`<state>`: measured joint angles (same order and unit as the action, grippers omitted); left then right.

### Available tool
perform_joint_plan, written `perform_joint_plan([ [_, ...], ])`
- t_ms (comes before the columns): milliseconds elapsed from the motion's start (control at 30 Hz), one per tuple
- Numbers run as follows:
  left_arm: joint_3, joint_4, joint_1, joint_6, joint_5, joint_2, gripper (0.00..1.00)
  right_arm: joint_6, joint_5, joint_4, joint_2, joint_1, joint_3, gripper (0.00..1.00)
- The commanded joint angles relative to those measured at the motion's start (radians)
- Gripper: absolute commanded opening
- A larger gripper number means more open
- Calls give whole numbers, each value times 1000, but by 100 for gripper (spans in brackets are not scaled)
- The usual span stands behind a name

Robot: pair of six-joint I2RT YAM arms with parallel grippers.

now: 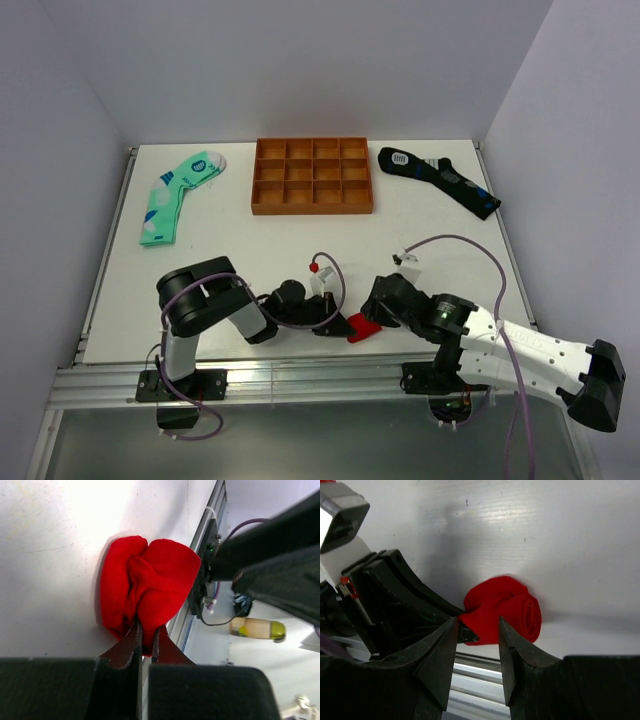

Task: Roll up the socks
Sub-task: Roll the sock at the center of the board.

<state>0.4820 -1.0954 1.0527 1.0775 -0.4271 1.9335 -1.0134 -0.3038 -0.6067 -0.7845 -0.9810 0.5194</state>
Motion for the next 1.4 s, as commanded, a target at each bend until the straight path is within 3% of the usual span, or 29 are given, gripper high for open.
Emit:
perform_joint_plan([
  [0,-62,235,-8,25,-70,97,0,-200,-118,-74,30,-64,-12,45],
  [433,-34,264,-14,48,-82,111,0,-668,-156,-186,100,-306,-108,47],
  [733,-68,144,-19,119,-116,147,0,-862,-207,-177,57,-340,-116,50],
  [1067,-114,-12,-53,217,-179,196,0,-884,-235,-168,1,-387,-124,52],
  [1367,-103,2,-59,225,-199,199,0,-935,-219,-70,16,-406,-223,52],
])
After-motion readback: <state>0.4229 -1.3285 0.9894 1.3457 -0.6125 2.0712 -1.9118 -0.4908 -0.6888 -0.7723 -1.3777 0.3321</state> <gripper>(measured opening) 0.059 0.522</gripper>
